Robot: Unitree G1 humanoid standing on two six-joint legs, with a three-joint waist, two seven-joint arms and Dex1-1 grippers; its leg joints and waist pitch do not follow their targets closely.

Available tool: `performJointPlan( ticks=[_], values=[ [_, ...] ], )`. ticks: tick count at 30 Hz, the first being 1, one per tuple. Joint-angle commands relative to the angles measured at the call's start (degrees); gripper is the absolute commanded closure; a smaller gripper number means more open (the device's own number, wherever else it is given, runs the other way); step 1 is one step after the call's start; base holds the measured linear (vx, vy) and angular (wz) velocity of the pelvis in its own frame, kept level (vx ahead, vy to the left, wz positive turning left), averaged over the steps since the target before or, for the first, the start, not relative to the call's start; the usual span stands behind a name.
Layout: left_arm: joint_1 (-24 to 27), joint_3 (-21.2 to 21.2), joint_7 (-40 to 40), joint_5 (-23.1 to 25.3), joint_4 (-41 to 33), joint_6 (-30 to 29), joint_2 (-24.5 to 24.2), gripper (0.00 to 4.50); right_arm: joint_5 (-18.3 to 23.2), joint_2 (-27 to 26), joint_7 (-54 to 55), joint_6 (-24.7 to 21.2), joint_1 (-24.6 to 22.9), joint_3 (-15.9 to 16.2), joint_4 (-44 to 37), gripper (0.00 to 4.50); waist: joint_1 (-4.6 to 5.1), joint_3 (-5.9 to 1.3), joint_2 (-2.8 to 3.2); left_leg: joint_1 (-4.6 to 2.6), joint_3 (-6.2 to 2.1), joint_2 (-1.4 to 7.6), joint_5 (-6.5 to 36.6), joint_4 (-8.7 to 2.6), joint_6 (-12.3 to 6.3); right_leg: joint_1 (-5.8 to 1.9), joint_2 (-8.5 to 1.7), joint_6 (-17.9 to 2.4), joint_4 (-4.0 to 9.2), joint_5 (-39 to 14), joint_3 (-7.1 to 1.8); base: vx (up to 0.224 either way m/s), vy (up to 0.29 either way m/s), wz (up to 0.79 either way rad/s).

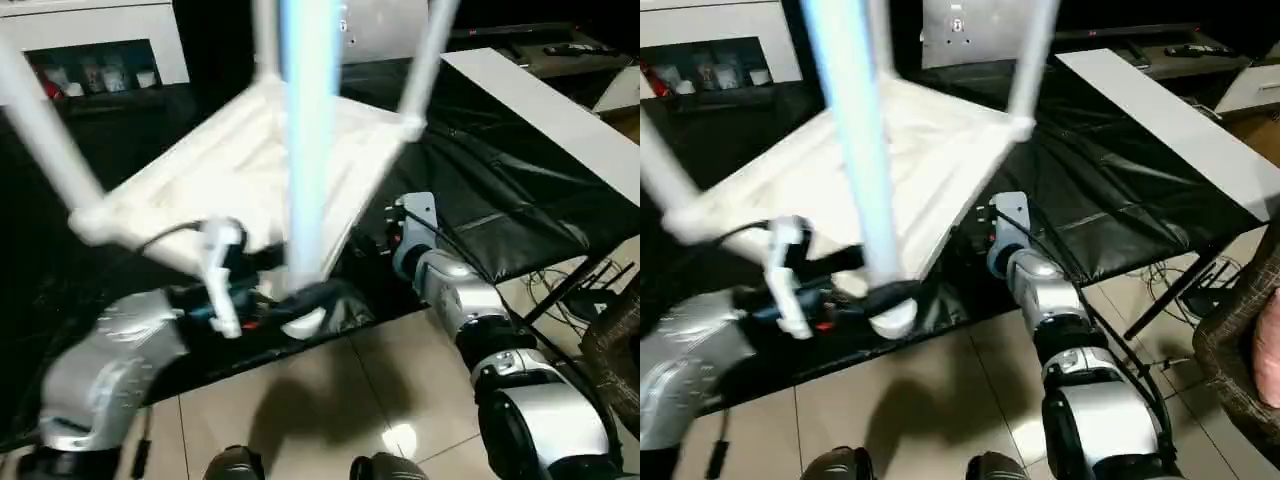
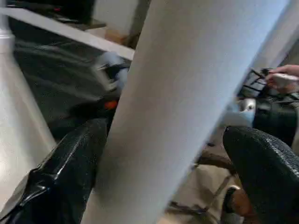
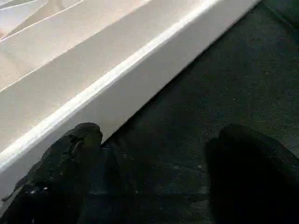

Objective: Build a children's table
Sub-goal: Rotate table base

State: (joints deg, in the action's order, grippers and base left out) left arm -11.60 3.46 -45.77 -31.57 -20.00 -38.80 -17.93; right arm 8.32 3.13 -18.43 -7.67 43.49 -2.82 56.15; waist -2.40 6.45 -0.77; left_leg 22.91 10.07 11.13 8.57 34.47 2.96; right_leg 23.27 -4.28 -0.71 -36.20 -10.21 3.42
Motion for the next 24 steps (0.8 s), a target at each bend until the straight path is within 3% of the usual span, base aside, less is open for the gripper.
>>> performJointPlan(
  ticks=[1, 3, 4, 5, 6, 8, 14, 19, 20, 22, 24],
  values=[
    [-1.22, 4.1, -0.64, -0.55, -0.96, -0.55, 0.94, 0.09, -0.14, -1.82, -2.18, 1.29, 2.17, 1.19, 0.18, 0.0, -0.49, -5.5, 0.98, -1.53, -0.44, 1.62, 16.32, -4.11, 2.43, -2.54, -3.33, -12.16, 3.97, -12.61, -2.52, 0.0, 0.0, 0.0],
    [-2.03, 5.35, -0.42, -0.2, -0.45, -0.36, 1.76, 0.09, -0.24, -2.05, -2.88, 1.54, 2.38, 1.25, 0.45, 0.0, -0.39, -5.57, 0.78, -1.41, -0.38, 1.62, 15.25, -4.07, 2.03, -2.64, -3.28, -12.49, 3.91, -11.02, -2.51, 0.0, 0.0, 0.0],
    [-2.89, 6.5, -0.18, 0.37, 0.25, 0.0, 2.84, 0.09, -0.22, -2.36, -3.87, 2.09, 2.65, 1.34, 0.88, 0.0, -0.39, -5.63, 1.22, -1.49, -0.39, 1.63, 14.89, -4.01, 1.86, -2.63, -3.23, -12.85, 3.85, -10.0, -2.47, 0.0, 0.0, 0.0],
    [-3.28, 7.02, -0.04, 0.69, 0.56, 0.19, 3.39, 0.09, -0.2, -2.52, -4.42, 2.48, 2.84, 1.36, 1.23, 0.0, -0.45, -5.73, 1.04, -1.49, -0.32, 1.65, 14.33, -3.89, 1.54, -2.7, -3.25, -13.38, 3.79, -8.69, -2.49, 0.0, 0.0, 0.0],
    [-4.02, 7.62, 0.24, 1.12, 1.31, 0.6, 4.41, 0.09, -0.45, -2.62, -4.74, 3.02, 2.95, 1.54, 1.47, 0.0, -0.59, -5.75, 1.29, -1.37, -0.4, 1.65, 13.57, -3.91, 1.48, -2.88, -3.24, -13.72, 3.6, -7.58, -2.41, 0.0, 0.0, 0.0],
    [-5.56, 8.49, 1.1, 2.59, 3.2, 2.36, 5.84, 0.09, -0.95, -2.54, -4.44, 3.71, 3.03, 1.56, 2.0, 0.0, -0.49, -5.77, 1.21, -1.4, -0.34, 1.64, 13.44, -3.87, 1.23, -2.87, -3.16, -13.98, 3.68, -6.98, -2.38, 0.0, 0.0, 0.0],
    [-12.73, 7.21, 3.86, 9.32, 14.51, 10.4, 6.09, 0.09, -1.09, 0.68, -0.8, 5.56, 1.57, -0.65, 1.46, 0.0, -1.01, -5.75, 1.12, -1.75, -0.33, 1.46, 15.36, -3.83, 1.4, -2.76, -3.35, -12.4, 4.33, -11.51, -2.42, 0.0, 0.0, 0.0],
    [-17.24, 6.96, 1.77, 12.19, 21.26, 15.56, 4.42, 0.09, -1.25, 4.2, -1.19, 6.27, -2.0, -1.87, -1.43, 0.0, -1.71, -5.89, 1.12, -1.88, -0.19, 1.47, 14.42, -3.77, 1.13, -2.58, -3.25, -11.84, 4.5, -11.43, -2.42, 0.0, 0.0, 0.0],
    [-18.95, 6.96, 1.28, 13.28, 23.98, 17.61, 3.94, 0.09, -1.14, 5.54, -1.65, 5.99, -3.98, -2.41, -3.52, 0.0, -1.68, -5.97, 1.03, -1.48, -0.39, 1.44, 13.92, -3.87, 1.15, -3.0, -3.32, -12.03, 4.29, -11.0, -2.32, 0.0, 0.0, 0.0],
    [-20.35, 7.0, 1.35, 14.32, 26.35, 19.52, 3.66, 0.09, -0.98, 6.52, -2.03, 5.7, -5.39, -2.78, -5.1, 0.0, -1.83, -6.15, 1.25, -1.72, -0.39, 1.46, 14.4, -3.75, 1.32, -2.88, -3.39, -11.79, 4.28, -11.35, -2.35, 0.0, 0.0, 0.0],
    [-21.99, 6.81, 1.81, 15.25, 29.13, 21.55, 3.55, 0.09, -0.83, 7.7, -2.23, 5.16, -7.13, -3.21, -7.22, 0.0, -1.89, -6.07, 1.07, -1.54, -0.4, 1.32, 14.72, -3.82, 1.22, -3.01, -3.45, -11.22, 4.72, -13.25, -2.3, 0.0, 0.0, 0.0]
  ],
)
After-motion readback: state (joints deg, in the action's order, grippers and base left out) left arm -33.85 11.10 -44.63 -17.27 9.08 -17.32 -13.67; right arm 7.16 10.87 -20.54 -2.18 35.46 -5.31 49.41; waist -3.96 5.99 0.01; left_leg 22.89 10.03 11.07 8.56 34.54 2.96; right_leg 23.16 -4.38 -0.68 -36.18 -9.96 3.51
